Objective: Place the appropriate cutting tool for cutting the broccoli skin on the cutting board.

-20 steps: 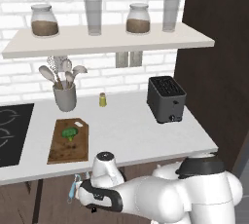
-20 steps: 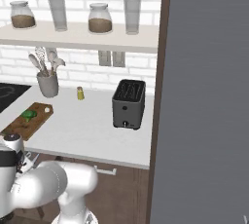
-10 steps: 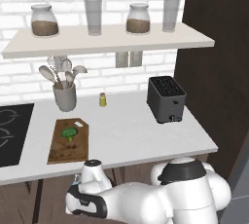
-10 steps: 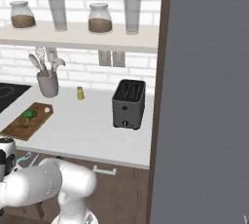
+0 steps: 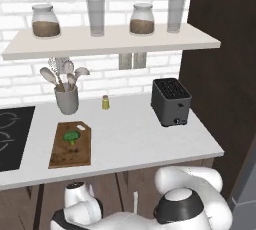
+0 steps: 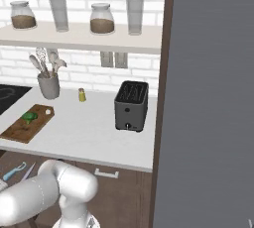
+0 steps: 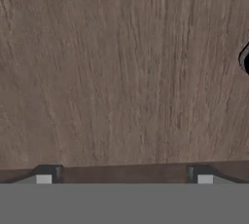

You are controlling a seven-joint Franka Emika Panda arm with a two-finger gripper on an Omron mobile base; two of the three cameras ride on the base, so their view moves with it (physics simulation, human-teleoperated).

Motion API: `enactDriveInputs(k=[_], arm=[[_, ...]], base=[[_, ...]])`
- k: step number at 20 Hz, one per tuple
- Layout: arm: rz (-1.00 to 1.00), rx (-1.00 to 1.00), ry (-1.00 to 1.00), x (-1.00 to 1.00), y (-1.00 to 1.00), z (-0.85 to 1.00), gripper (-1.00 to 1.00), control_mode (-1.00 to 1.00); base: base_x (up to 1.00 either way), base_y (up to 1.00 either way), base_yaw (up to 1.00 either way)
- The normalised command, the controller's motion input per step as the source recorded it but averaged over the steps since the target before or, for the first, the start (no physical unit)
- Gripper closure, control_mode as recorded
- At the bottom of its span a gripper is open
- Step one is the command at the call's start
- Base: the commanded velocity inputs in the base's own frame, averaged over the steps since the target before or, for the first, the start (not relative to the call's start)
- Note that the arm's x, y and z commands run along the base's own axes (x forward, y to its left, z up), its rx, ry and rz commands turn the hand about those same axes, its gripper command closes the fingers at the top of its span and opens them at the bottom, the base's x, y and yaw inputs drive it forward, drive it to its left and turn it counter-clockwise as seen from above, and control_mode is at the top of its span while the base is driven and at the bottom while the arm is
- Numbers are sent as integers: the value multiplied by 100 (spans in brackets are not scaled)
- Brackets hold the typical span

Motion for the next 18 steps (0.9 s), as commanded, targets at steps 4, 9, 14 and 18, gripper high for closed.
enactDriveInputs(k=[4, 9, 14, 18], arm=[[8, 0, 11, -100, 21, -12, -100, -100], [2, 0, 6, -23, 6, 2, -100, -100], [6, 0, 3, 75, -7, 0, -100, -100], [10, 0, 2, 76, -7, 0, -100, -100]], base=[[0, 0, 0], [0, 0, 0], [0, 0, 0], [0, 0, 0]])
